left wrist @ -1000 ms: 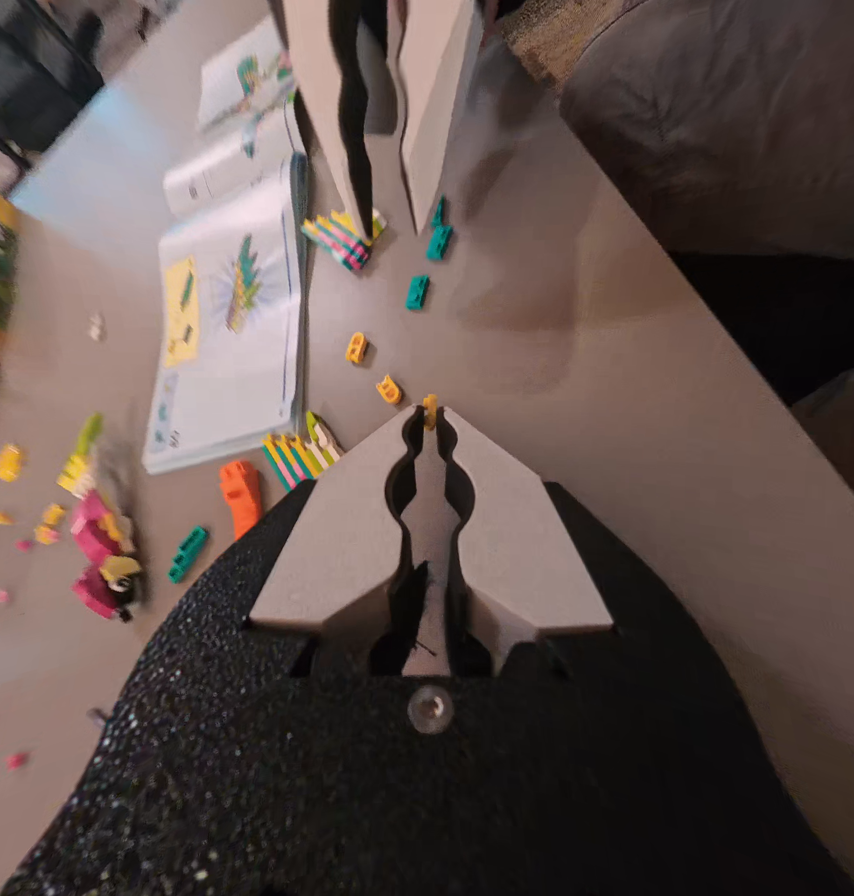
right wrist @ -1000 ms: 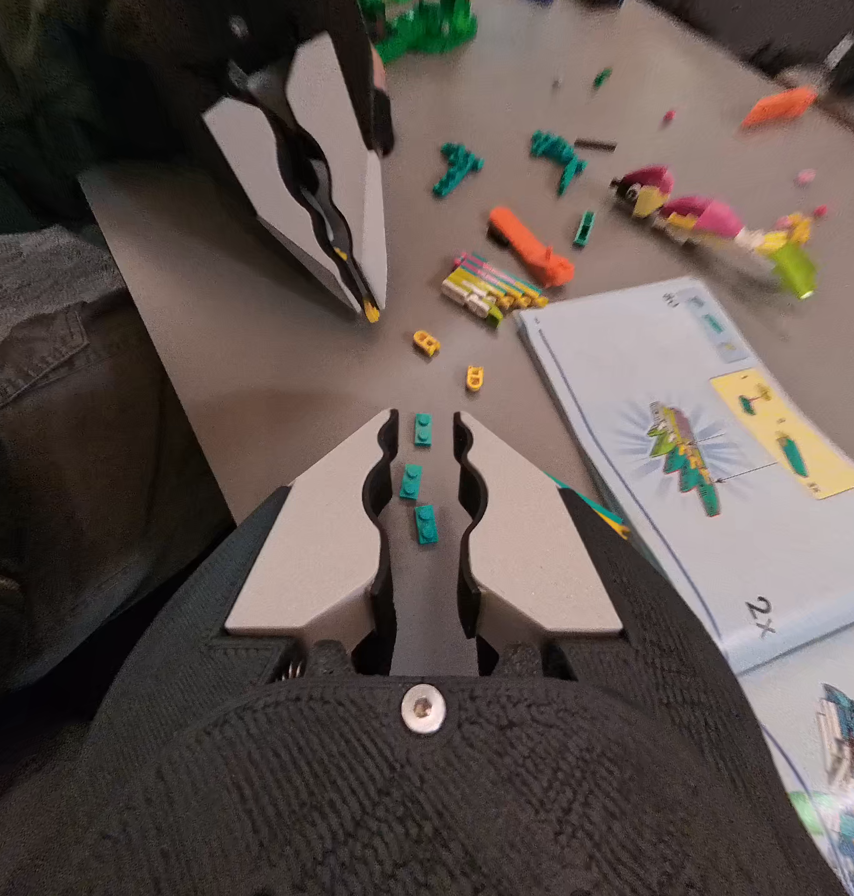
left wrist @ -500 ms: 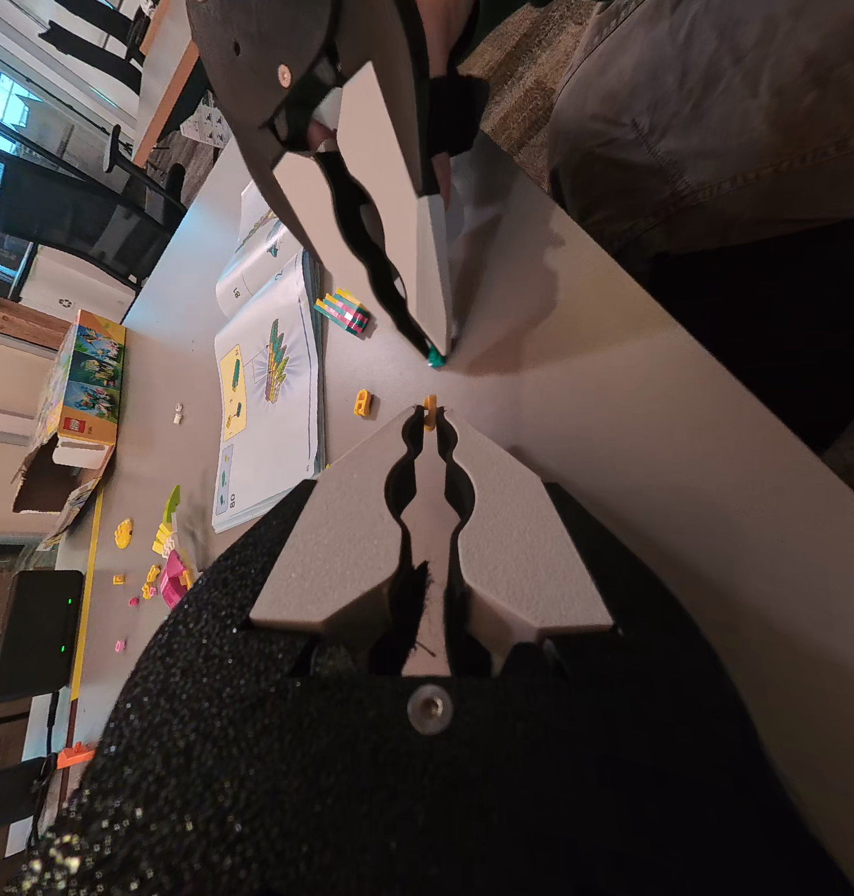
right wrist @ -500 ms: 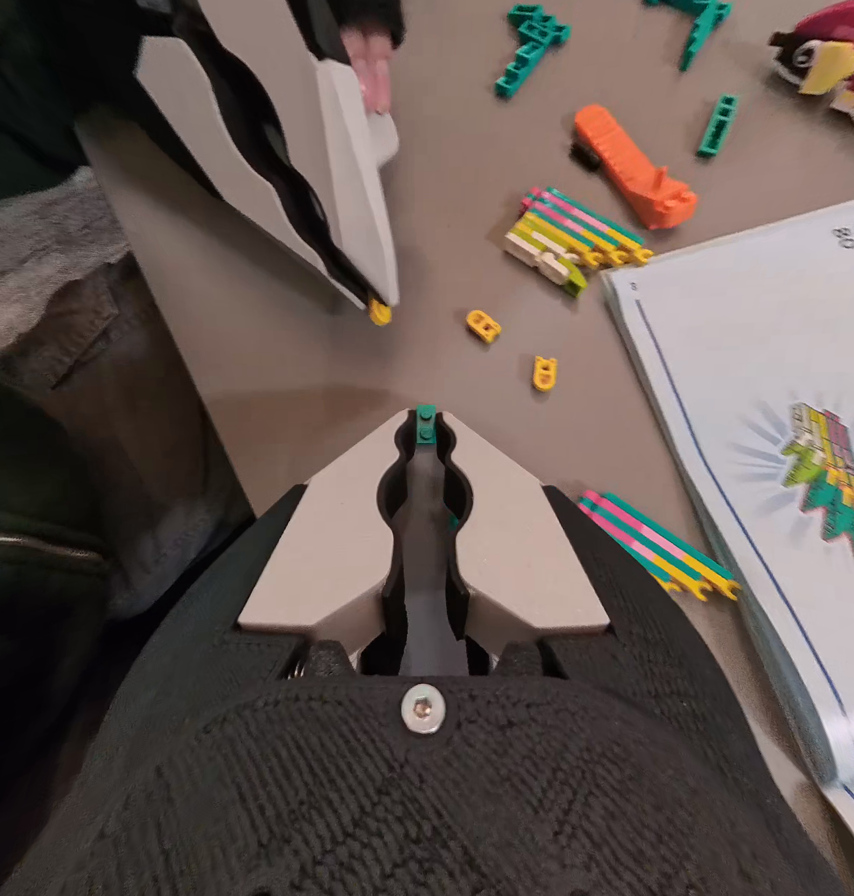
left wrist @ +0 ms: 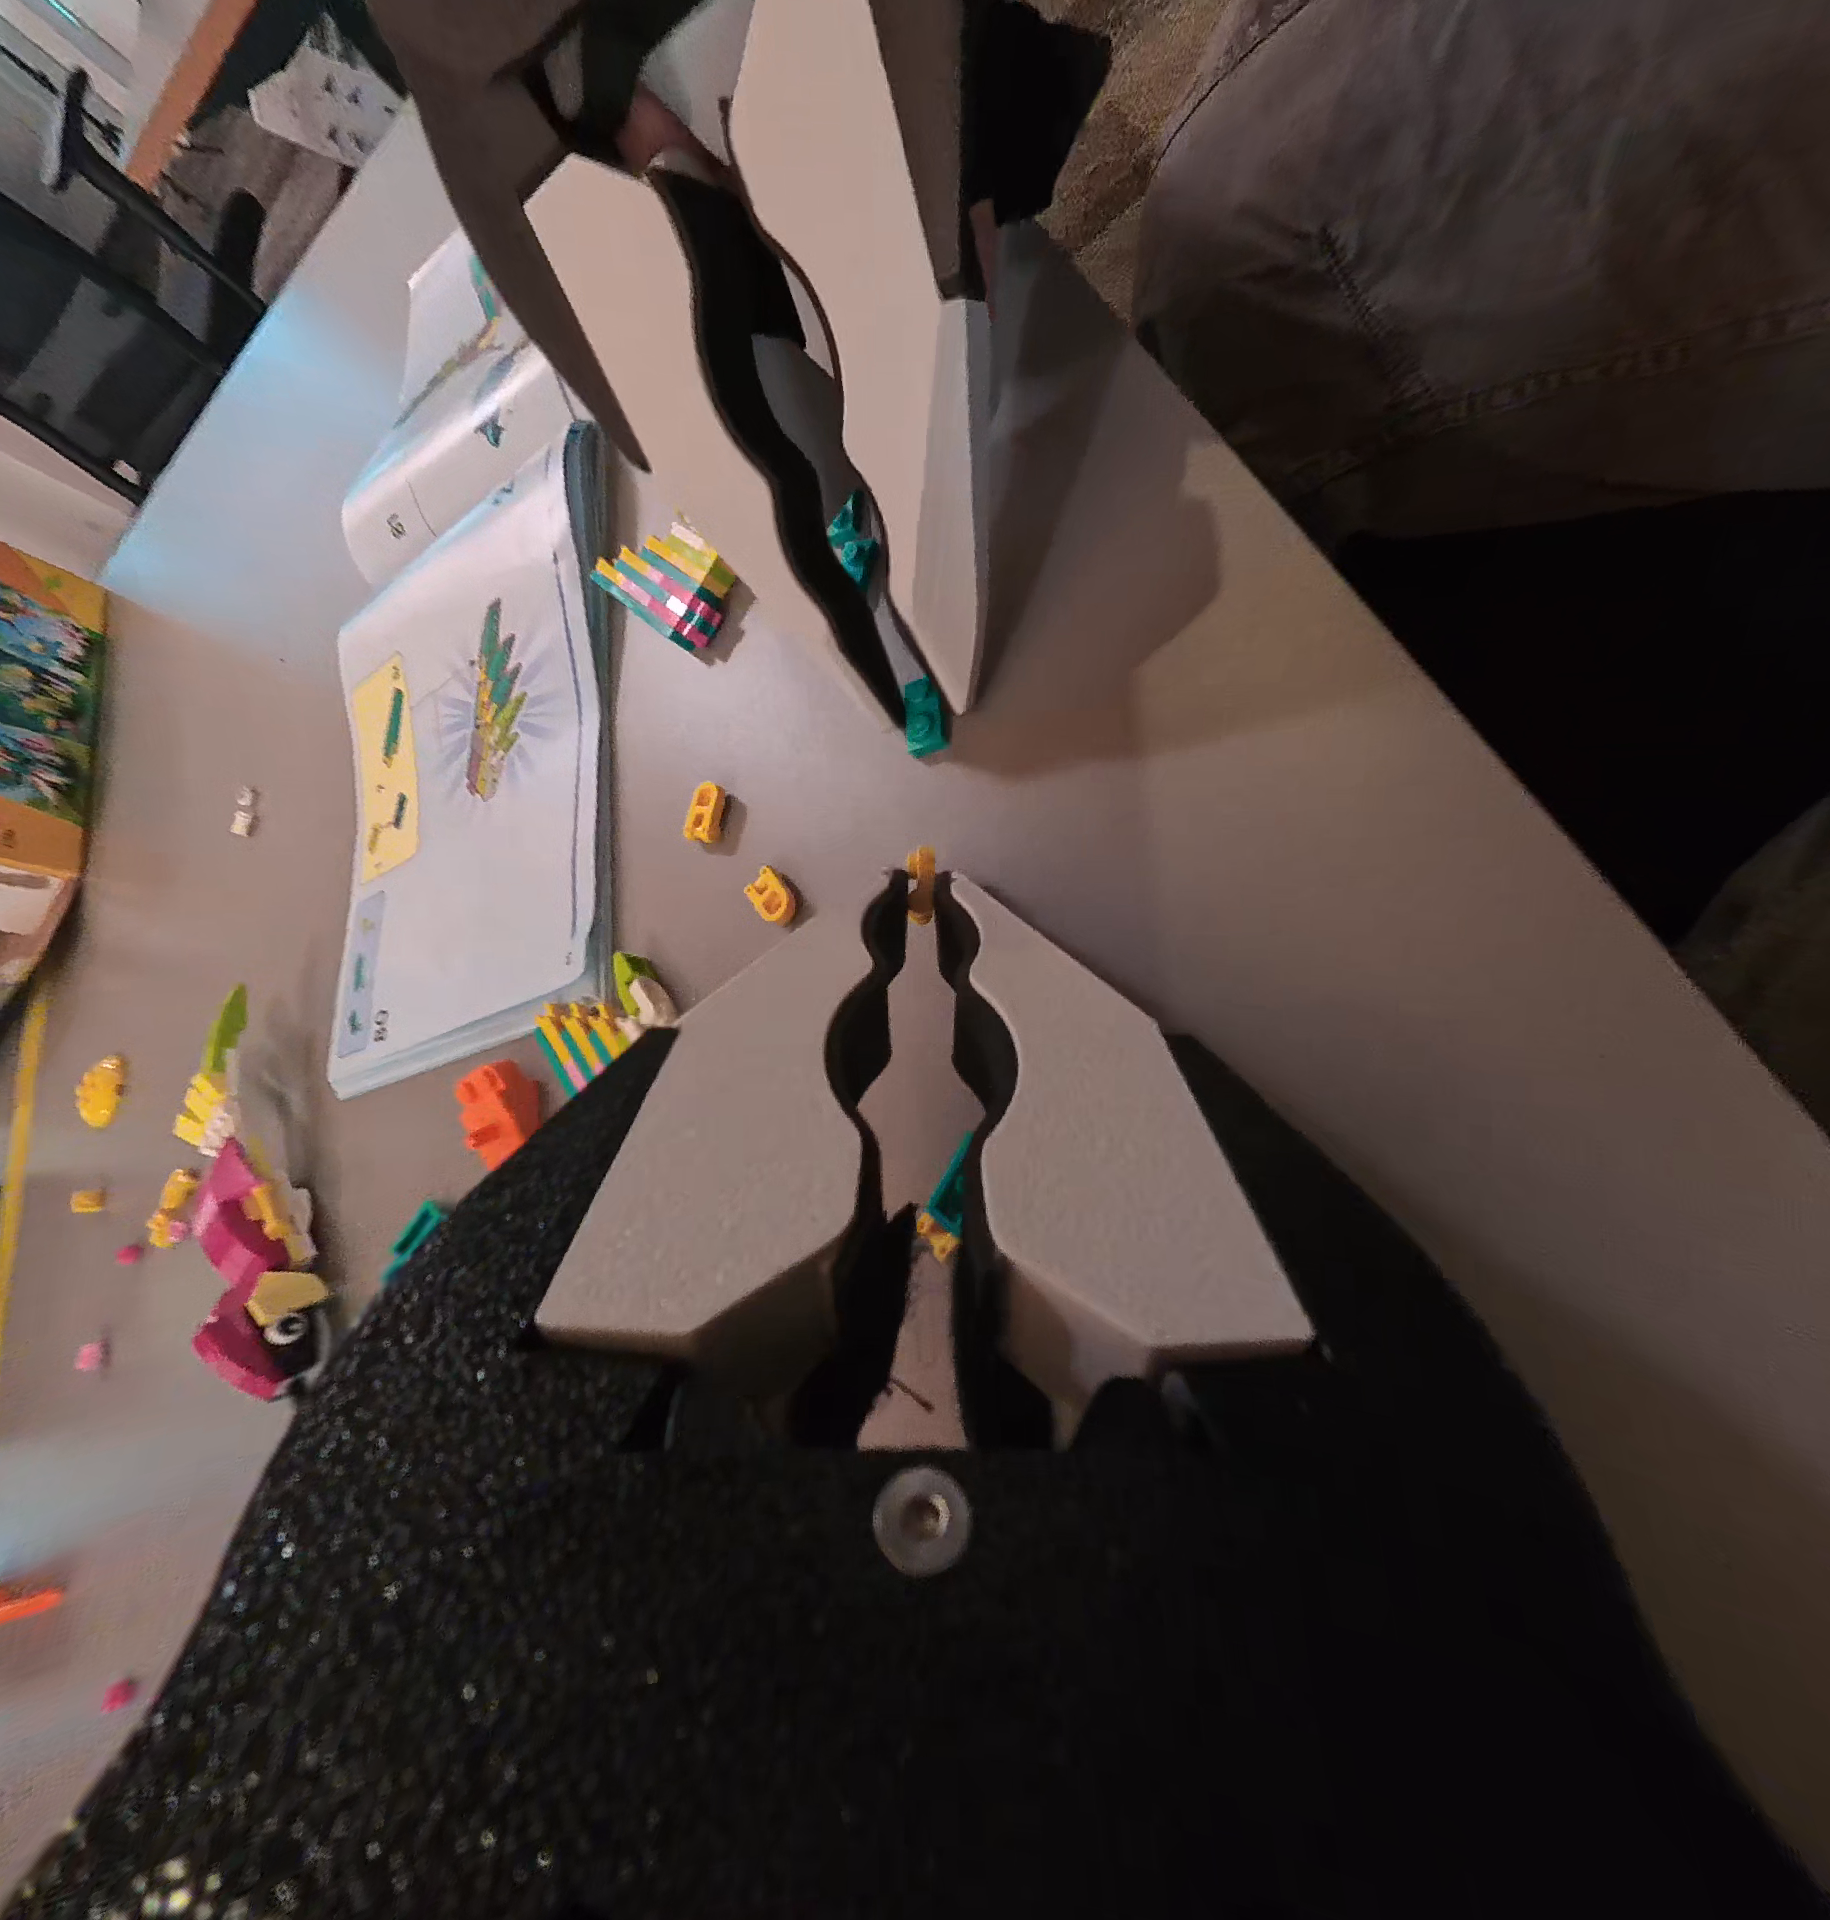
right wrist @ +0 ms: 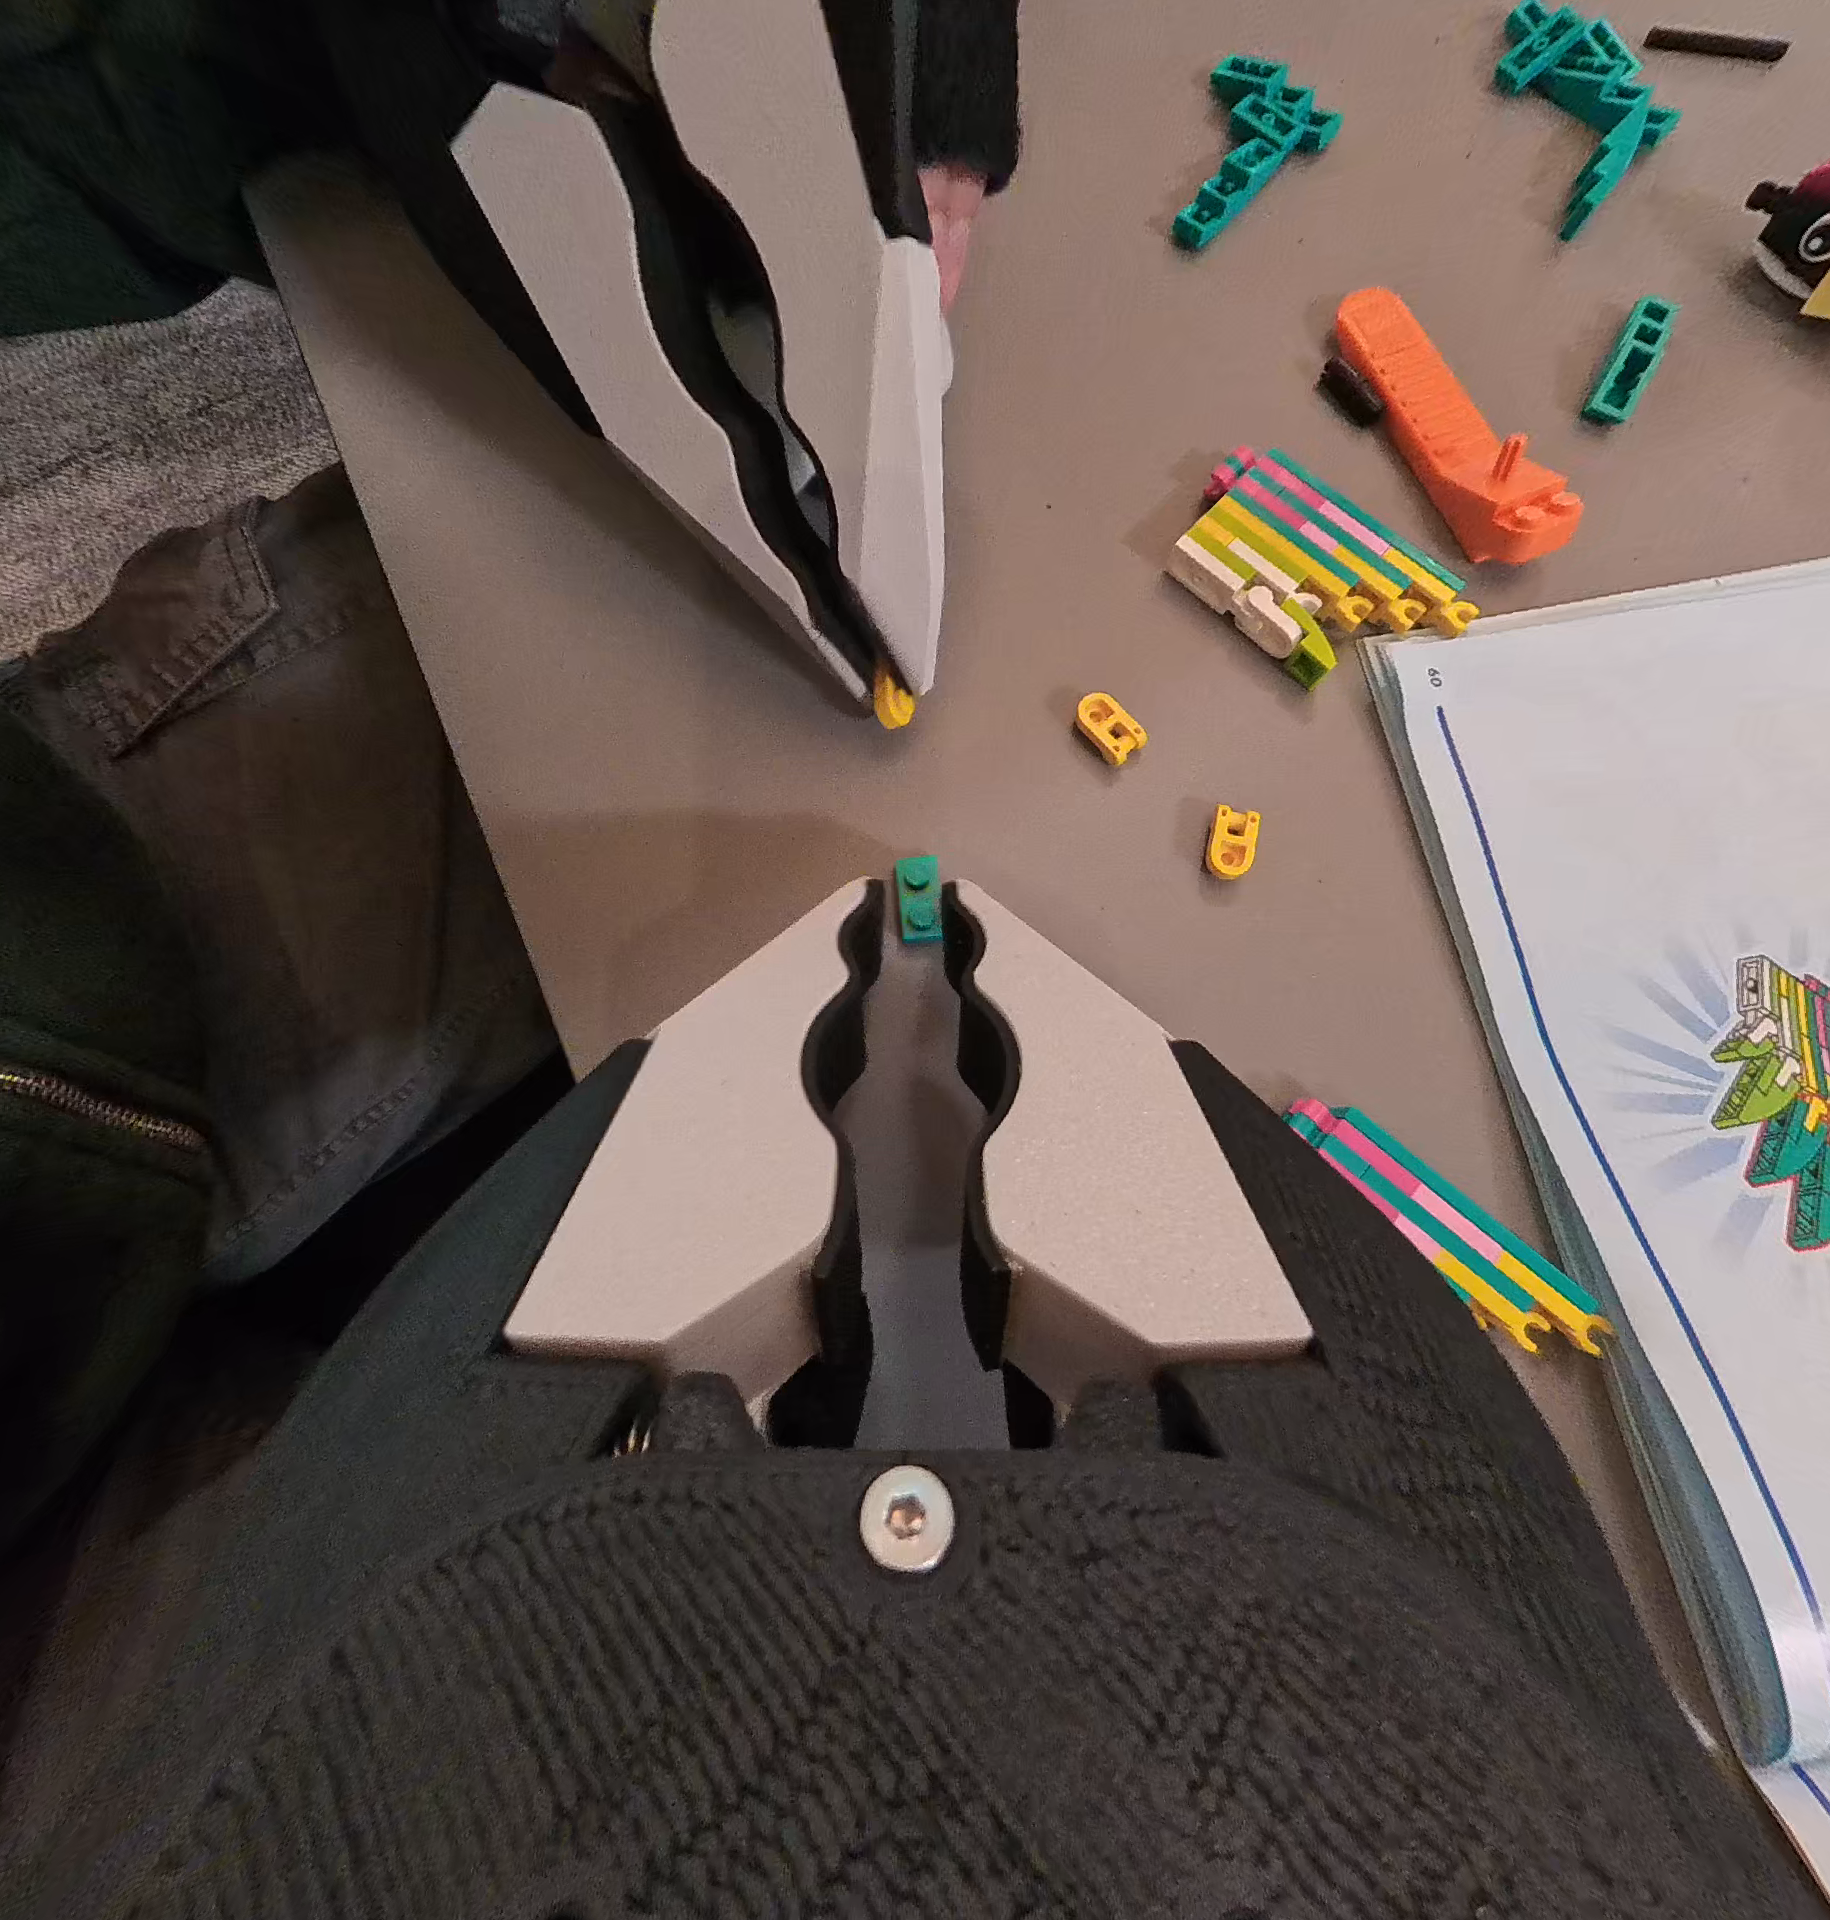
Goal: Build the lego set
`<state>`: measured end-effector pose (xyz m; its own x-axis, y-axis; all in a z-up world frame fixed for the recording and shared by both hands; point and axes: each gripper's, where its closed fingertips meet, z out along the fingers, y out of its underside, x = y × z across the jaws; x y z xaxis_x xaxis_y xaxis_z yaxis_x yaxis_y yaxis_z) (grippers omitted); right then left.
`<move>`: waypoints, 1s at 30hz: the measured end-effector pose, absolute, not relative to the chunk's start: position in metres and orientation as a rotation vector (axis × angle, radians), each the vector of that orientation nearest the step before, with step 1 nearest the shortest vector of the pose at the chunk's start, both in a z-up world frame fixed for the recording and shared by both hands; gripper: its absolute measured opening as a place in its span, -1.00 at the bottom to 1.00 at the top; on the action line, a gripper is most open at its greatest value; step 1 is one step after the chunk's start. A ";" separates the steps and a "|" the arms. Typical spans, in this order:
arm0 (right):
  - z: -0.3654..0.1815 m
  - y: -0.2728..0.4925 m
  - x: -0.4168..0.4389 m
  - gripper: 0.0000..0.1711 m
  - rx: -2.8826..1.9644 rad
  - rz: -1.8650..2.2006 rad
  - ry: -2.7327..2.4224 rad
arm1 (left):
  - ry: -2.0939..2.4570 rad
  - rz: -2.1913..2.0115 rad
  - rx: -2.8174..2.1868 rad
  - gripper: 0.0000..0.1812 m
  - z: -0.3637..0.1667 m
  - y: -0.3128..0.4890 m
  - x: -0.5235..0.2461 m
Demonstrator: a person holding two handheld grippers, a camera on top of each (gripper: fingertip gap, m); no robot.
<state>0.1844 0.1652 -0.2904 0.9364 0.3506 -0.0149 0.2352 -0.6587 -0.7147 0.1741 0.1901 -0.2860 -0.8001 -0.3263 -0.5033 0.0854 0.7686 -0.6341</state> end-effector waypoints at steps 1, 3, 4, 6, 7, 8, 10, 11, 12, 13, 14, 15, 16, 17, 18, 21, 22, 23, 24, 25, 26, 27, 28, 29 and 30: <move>-0.290 0.165 0.184 -0.92 -2.313 0.205 -0.411 | 2.367 -0.902 -0.205 -0.97 -0.287 0.190 0.173; -0.290 0.165 0.184 -0.92 -2.309 0.229 -0.400 | 2.386 -0.936 -0.267 -0.94 -0.288 0.190 0.174; -0.290 0.165 0.184 -0.92 -2.308 0.235 -0.398 | 2.393 -0.954 -0.291 -0.92 -0.287 0.190 0.174; -0.290 0.165 0.183 -0.92 -2.307 0.238 -0.400 | 2.406 -0.992 -0.341 -0.86 -0.286 0.190 0.174; -0.290 0.165 0.183 -0.92 -2.308 0.237 -0.402 | 2.415 -1.010 -0.362 -0.84 -0.286 0.190 0.174; -0.290 0.165 0.183 -0.92 -2.308 0.234 -0.407 | 2.418 -1.027 -0.380 -0.81 -0.286 0.190 0.174; -0.289 0.166 0.183 -0.93 -2.303 0.230 -0.412 | 2.410 -1.040 -0.403 -0.74 -0.285 0.190 0.175; -0.287 0.167 0.181 -0.93 -2.288 0.235 -0.410 | 2.397 -1.048 -0.403 -0.69 -0.283 0.190 0.176; -0.283 0.168 0.179 -0.93 -2.267 0.247 -0.408 | 2.375 -1.060 -0.394 -0.65 -0.280 0.188 0.177; -0.278 0.170 0.177 -0.93 -2.247 0.259 -0.404 | 2.343 -1.072 -0.371 -0.63 -0.275 0.186 0.177; -0.274 0.171 0.174 -0.93 -2.230 0.276 -0.401 | 2.304 -1.077 -0.327 -0.63 -0.269 0.183 0.176; -0.270 0.171 0.171 -0.93 -2.212 0.301 -0.398 | 2.261 -1.075 -0.262 -0.64 -0.263 0.180 0.174; -0.266 0.171 0.168 -0.93 -2.190 0.330 -0.395 | 2.226 -1.066 -0.183 -0.67 -0.259 0.176 0.171; -0.263 0.172 0.164 -0.93 -2.169 0.367 -0.392 | 2.192 -1.045 -0.110 -0.70 -0.256 0.173 0.168; -0.259 0.171 0.160 -0.93 -2.147 0.411 -0.394 | 2.160 -1.016 -0.049 -0.70 -0.254 0.171 0.166; -0.253 0.171 0.152 -0.93 -2.108 0.504 -0.377 | 2.145 -0.958 0.078 -0.75 -0.259 0.163 0.159; -0.253 0.171 0.151 -0.93 -2.103 0.521 -0.376 | 2.134 -0.947 0.102 -0.80 -0.259 0.162 0.158; -0.253 0.170 0.150 -0.93 -2.104 0.533 -0.375 | 2.113 -0.933 0.117 -0.84 -0.258 0.162 0.158; -0.254 0.170 0.149 -0.93 -2.104 0.535 -0.373 | 2.092 -0.928 0.135 -0.88 -0.255 0.162 0.158; -0.252 0.170 0.148 -0.93 -2.095 0.542 -0.374 | 2.079 -0.926 0.153 -0.92 -0.254 0.162 0.156; -0.252 0.170 0.149 -0.93 -2.092 0.545 -0.368 | 2.074 -0.920 0.154 -0.96 -0.253 0.162 0.157; -0.252 0.171 0.150 -0.93 -2.092 0.533 -0.367 | 2.080 -0.914 0.137 -0.96 -0.254 0.162 0.158; -0.252 0.172 0.153 -0.93 -2.086 0.502 -0.367 | 2.093 -0.909 0.102 -0.97 -0.254 0.164 0.161; -0.251 0.173 0.156 -0.89 -2.072 0.459 -0.369 | 2.101 -0.911 0.058 -0.97 -0.254 0.166 0.164; -0.249 0.175 0.160 -0.81 -2.061 0.413 -0.368 | 2.110 -0.929 0.010 -0.98 -0.253 0.168 0.166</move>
